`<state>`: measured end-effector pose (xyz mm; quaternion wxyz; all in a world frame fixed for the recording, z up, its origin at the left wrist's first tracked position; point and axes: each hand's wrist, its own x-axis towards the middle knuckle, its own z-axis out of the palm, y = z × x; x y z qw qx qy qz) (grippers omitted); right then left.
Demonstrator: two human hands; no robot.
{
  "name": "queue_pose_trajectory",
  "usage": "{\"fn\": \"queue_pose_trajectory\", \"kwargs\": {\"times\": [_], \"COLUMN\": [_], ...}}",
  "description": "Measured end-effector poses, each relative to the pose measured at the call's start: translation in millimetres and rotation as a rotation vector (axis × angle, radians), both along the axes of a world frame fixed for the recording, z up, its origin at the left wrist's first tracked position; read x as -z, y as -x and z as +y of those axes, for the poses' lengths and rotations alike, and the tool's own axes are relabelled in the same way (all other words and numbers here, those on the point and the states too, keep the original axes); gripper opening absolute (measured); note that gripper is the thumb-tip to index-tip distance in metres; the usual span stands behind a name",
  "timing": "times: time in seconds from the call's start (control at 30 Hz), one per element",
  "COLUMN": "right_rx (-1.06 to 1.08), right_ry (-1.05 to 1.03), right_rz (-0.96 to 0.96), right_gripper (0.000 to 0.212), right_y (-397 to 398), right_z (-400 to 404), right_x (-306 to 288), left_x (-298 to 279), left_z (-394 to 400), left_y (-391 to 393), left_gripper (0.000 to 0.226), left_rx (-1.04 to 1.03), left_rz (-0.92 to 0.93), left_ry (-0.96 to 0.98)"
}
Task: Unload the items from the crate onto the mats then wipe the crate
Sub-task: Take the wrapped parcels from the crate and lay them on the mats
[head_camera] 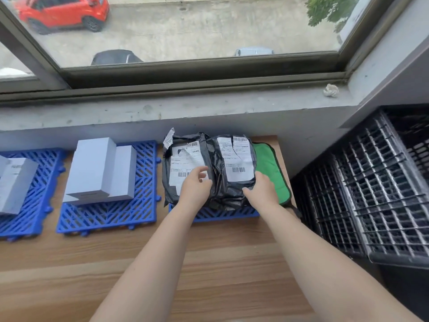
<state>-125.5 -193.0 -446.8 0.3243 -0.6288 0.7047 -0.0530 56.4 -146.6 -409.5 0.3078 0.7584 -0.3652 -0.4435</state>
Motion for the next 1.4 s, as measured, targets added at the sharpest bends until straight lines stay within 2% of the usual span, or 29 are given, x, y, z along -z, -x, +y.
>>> {"fn": "queue_pose_trajectory", "kwargs": {"times": [0.17,0.3,0.4,0.5,0.87,1.4], "right_rx": [-0.147,-0.302,-0.354,-0.366,-0.281,-0.118], "right_ry": [0.101,0.129,0.171,0.186,0.306,0.241], "right_rz": [0.05,0.112,0.194,0.286,0.379,0.465], "right_gripper": [0.069,0.068,0.068,0.068,0.06,0.055], "right_y": [4,13,29,53,170,444], "right_z": [3,11,18,27,70,213], "right_x": [-20,-31,-37,-42,-78,-103], "left_x": [-1,-2,-4,-4,-31,-65], "left_z": [-1,-7,-10,-8,11,129], "left_y": [-2,17,41,67,185,469], "left_gripper": [0.045,0.045,0.045,0.046,0.045,0.057], "left_rx": [0.167,0.373,0.515,0.628,0.834,0.955], "left_rz": [-0.147,-0.389,-0.586,-0.7,-0.862,-0.891], "left_ry": [0.032,0.076,0.112,0.139,0.224,0.331]}}
